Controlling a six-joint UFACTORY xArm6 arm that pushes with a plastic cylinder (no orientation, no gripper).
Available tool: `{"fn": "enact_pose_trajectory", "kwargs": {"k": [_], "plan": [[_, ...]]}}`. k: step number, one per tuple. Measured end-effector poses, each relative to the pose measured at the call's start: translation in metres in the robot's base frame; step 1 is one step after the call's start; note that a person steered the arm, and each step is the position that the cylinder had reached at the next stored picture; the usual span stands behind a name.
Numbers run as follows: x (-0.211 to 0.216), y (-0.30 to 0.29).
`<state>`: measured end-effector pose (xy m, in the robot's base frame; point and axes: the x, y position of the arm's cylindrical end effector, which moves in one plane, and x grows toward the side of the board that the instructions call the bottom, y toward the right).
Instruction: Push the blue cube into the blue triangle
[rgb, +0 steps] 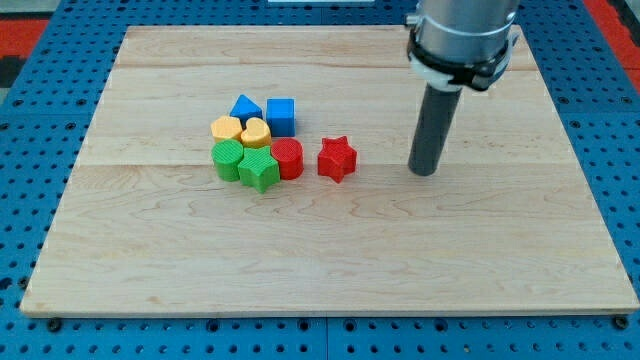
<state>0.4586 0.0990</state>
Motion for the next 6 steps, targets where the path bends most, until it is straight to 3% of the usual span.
{"fn": "enact_pose_trajectory", "kwargs": {"k": [3, 4, 6], "plan": [[-0.030, -0.129], [-0.039, -0.129], [-0.051, -0.062]]}}
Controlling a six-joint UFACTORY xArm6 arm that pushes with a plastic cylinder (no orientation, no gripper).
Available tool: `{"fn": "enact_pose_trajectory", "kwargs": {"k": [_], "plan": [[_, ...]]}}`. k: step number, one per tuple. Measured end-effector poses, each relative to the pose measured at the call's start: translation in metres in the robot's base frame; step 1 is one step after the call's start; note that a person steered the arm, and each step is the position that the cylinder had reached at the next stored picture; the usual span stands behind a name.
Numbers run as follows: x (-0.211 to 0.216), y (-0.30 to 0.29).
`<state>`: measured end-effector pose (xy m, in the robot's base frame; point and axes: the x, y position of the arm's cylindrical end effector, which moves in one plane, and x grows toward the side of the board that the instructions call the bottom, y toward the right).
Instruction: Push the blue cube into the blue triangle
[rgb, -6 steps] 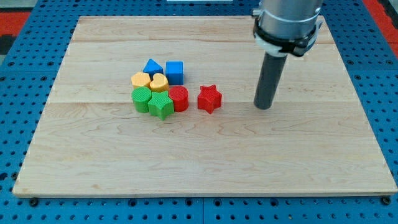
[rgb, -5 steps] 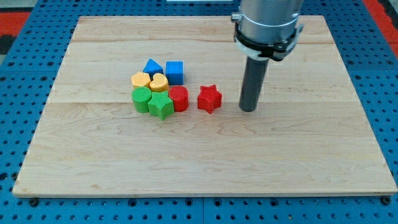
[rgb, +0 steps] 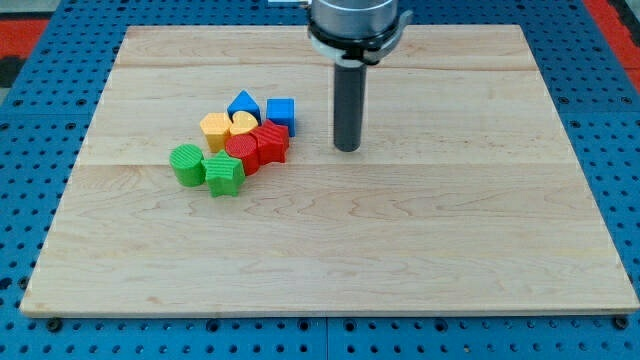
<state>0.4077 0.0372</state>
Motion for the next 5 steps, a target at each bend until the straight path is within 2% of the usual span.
{"fn": "enact_pose_trajectory", "kwargs": {"k": [1, 2, 4, 5], "plan": [[-0.033, 0.008], [-0.050, -0.029], [-0.057, -0.065], [-0.052, -0.065]]}}
